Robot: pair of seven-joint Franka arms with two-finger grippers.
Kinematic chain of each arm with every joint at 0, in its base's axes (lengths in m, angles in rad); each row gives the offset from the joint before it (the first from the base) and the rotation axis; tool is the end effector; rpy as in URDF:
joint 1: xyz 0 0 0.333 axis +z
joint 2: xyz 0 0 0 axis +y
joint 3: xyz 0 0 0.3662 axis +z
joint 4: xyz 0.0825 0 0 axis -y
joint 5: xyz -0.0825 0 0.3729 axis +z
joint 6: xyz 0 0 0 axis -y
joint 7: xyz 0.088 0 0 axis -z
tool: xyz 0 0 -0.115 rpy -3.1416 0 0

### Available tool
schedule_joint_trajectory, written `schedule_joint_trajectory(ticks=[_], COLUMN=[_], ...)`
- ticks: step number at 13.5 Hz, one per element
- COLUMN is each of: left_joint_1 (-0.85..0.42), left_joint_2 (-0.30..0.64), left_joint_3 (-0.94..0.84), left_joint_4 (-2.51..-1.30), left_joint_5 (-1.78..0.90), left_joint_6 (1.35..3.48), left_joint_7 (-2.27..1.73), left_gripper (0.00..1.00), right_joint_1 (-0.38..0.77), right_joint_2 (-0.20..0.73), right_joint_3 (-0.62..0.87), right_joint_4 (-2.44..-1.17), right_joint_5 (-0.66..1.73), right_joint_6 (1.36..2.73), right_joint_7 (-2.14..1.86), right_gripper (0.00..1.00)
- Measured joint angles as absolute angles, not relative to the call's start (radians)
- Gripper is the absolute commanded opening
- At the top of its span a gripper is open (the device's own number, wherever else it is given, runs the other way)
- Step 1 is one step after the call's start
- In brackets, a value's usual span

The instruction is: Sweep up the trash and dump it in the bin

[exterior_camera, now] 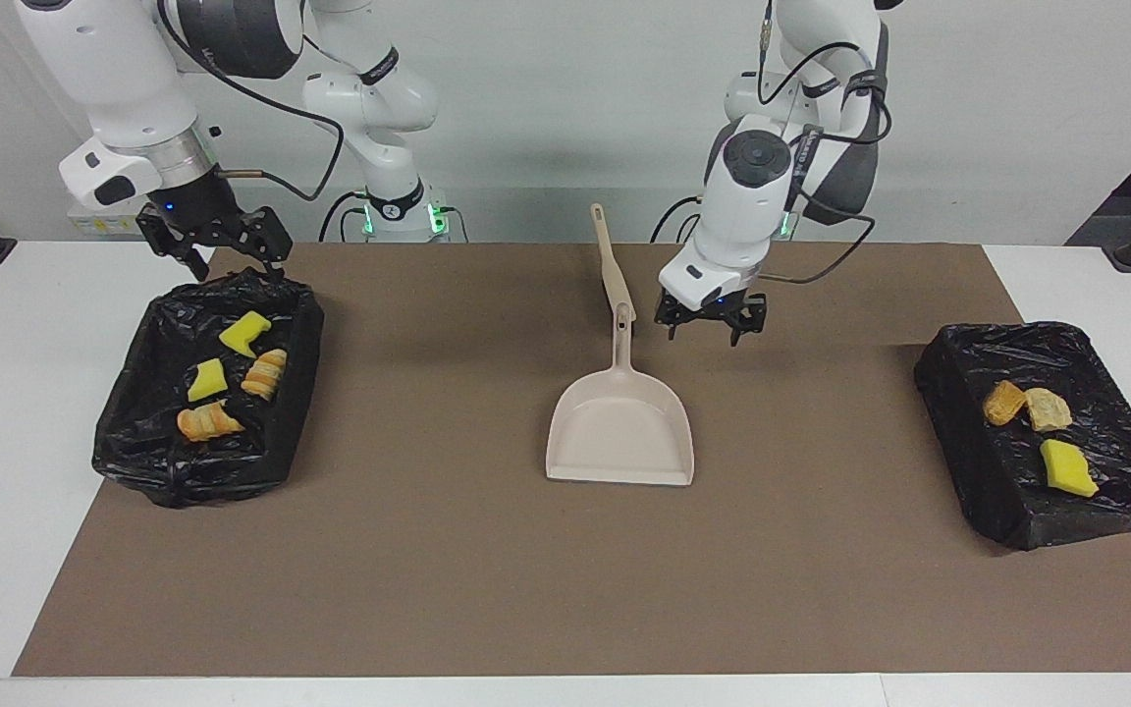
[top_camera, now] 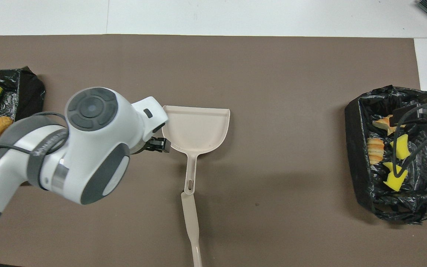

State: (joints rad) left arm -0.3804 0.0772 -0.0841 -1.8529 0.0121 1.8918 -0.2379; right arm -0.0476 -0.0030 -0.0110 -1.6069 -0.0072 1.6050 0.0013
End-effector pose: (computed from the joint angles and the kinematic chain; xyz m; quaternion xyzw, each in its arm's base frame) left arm 0.5125 -0.2542 0.5197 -0.9932 0.1150 0.0170 0.0088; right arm 0.5440 -0.0327 0.6547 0.9995 -0.0298 0.0004 0.0036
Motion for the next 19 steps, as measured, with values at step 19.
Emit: schedule_joint_trajectory(ticks=[19], left_joint_1=[-0.071], left_joint_2=[0.014], left_joint_3=[-0.074], left_joint_4=[-1.505], left_joint_5=[-0.001], left_joint_6=[1.498], left_joint_7=[0.12], left_gripper=[1.0], right_joint_1=[-0.041], right_joint_2=[-0.004], right_joint_3=[-0.007], right_joint_4=[-1.611], right_joint_5=[-0.003], right_joint_6=[1.592], right_joint_7=[0.001], right_gripper=[1.0])
